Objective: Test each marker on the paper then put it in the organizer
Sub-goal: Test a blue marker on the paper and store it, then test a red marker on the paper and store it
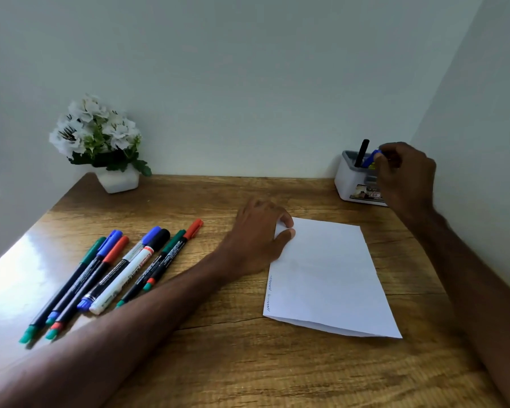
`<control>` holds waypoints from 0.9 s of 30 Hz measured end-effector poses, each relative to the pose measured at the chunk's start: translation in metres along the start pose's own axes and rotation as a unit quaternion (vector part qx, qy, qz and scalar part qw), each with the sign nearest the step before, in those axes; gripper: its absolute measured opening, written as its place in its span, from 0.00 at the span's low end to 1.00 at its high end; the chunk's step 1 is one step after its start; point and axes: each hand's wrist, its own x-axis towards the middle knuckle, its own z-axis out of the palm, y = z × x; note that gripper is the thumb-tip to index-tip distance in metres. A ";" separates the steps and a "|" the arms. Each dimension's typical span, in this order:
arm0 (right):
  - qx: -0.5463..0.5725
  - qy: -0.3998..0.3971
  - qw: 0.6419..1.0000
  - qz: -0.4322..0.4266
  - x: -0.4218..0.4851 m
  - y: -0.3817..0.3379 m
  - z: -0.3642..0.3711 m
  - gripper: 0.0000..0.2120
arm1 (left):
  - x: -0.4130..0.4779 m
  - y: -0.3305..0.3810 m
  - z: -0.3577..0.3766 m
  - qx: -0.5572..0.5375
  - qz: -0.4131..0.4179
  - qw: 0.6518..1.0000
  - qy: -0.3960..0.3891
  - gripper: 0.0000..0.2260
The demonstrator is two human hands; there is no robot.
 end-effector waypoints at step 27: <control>0.183 -0.420 0.844 -0.278 -0.111 -0.125 -0.005 0.11 | -0.002 0.026 -0.105 0.281 -0.193 0.932 -0.124 0.15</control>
